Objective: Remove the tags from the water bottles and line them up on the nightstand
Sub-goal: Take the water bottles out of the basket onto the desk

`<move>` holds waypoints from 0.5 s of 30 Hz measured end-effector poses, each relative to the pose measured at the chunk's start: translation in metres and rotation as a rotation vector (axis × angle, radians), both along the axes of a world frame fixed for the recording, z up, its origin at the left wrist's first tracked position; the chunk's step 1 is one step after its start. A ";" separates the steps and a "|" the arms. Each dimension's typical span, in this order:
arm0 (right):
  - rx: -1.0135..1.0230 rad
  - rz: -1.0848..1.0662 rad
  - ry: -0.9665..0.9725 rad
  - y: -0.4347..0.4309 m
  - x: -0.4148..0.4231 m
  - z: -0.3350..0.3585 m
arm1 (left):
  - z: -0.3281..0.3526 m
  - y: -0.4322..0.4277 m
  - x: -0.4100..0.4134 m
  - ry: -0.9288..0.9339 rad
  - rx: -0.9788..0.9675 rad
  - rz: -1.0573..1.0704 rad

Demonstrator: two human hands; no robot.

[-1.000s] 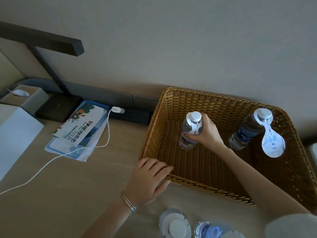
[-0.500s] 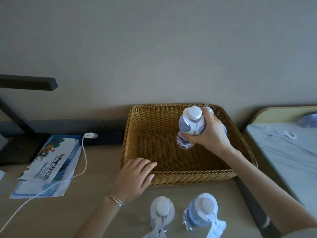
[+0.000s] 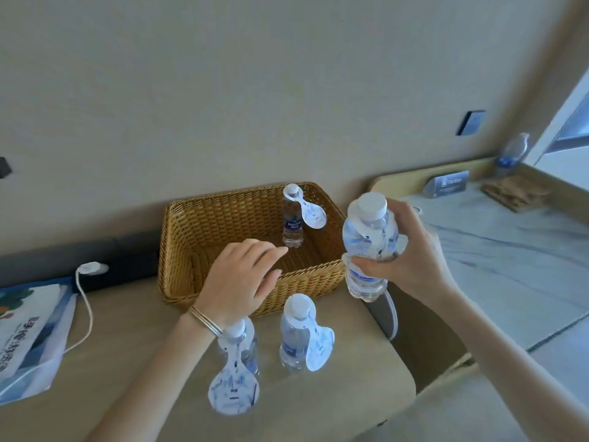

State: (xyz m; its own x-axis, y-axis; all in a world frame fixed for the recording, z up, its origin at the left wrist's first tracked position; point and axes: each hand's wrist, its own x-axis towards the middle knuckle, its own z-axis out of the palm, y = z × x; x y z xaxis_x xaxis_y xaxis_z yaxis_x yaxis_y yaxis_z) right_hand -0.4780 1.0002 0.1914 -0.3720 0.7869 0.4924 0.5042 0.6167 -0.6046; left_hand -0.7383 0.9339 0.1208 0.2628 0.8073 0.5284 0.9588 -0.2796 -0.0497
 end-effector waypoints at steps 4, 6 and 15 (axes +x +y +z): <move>-0.068 0.025 -0.032 -0.015 0.035 -0.033 | -0.019 -0.020 0.043 0.023 -0.005 0.014; -0.123 0.043 -0.037 -0.019 0.049 -0.052 | -0.036 -0.034 0.061 -0.009 -0.007 0.059; -0.339 0.211 -0.111 -0.025 0.087 -0.138 | -0.148 -0.115 0.161 -0.187 -0.285 0.362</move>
State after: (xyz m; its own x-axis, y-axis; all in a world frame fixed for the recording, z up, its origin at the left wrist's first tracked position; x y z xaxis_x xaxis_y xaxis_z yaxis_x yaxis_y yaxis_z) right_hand -0.3909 0.9755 0.0531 -0.5790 0.7982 0.1665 0.4610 0.4889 -0.7406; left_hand -0.5769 0.8189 -0.0268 -0.1395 0.9485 0.2845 0.9820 0.0956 0.1626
